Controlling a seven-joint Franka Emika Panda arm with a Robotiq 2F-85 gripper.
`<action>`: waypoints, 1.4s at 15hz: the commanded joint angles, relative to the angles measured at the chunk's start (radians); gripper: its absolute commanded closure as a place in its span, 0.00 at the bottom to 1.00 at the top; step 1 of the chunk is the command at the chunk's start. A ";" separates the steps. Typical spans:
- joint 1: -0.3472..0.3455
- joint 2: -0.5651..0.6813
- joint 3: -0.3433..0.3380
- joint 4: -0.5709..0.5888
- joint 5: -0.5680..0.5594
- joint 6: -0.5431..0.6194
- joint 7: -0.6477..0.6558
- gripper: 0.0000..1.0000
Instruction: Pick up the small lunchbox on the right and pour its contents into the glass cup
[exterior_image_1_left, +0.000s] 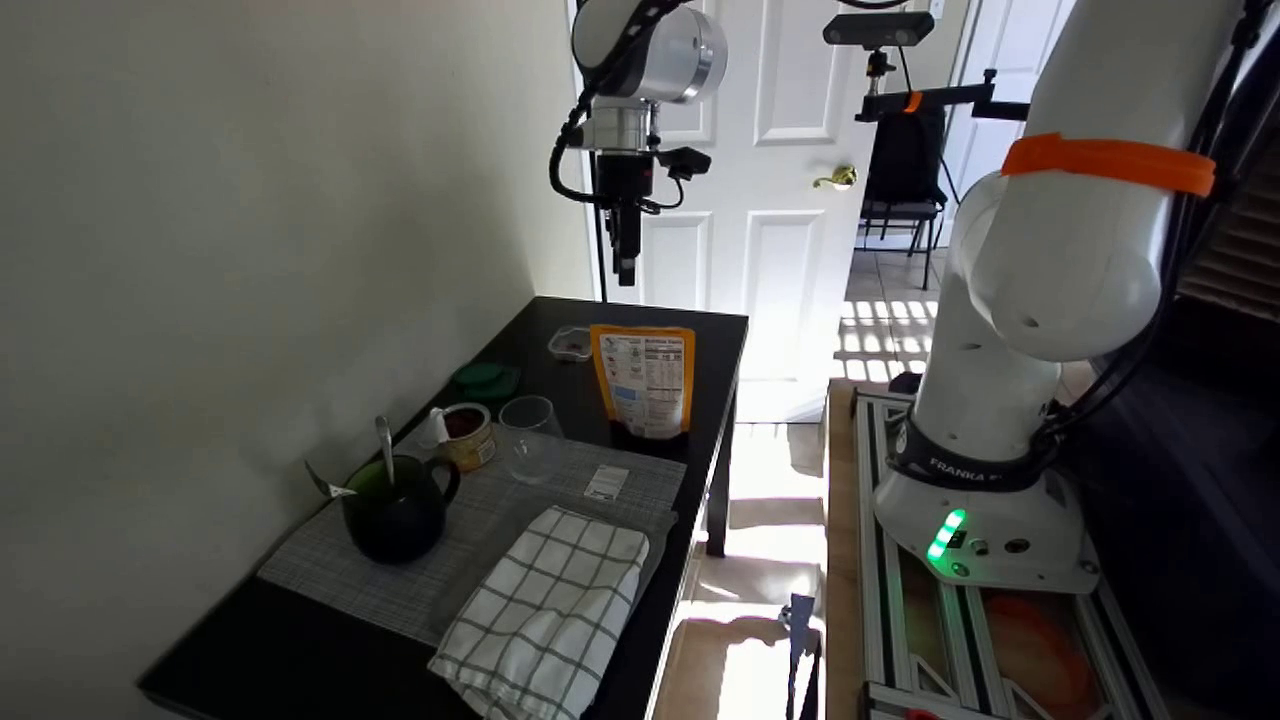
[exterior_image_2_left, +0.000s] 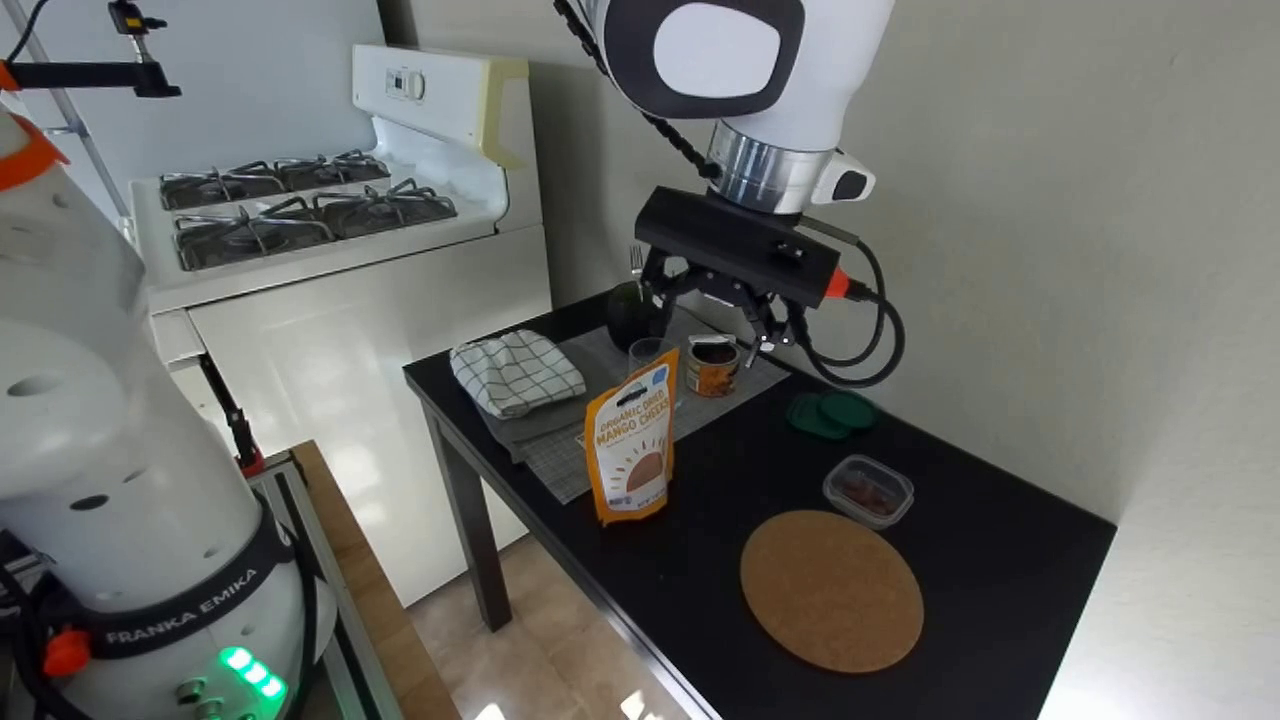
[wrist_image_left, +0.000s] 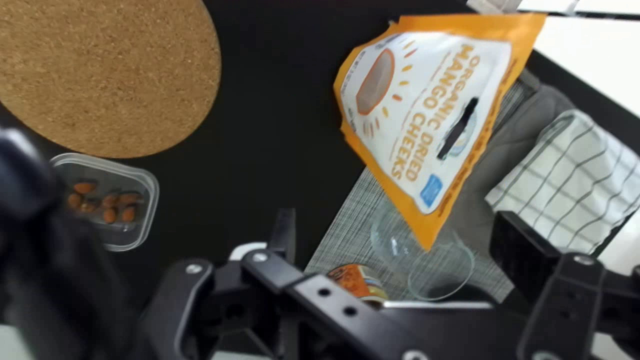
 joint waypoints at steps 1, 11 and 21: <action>-0.036 0.114 0.066 0.031 0.057 0.183 0.145 0.00; -0.179 0.458 0.174 0.317 -0.031 0.083 0.259 0.00; -0.215 0.613 0.232 0.385 -0.139 0.201 0.185 0.00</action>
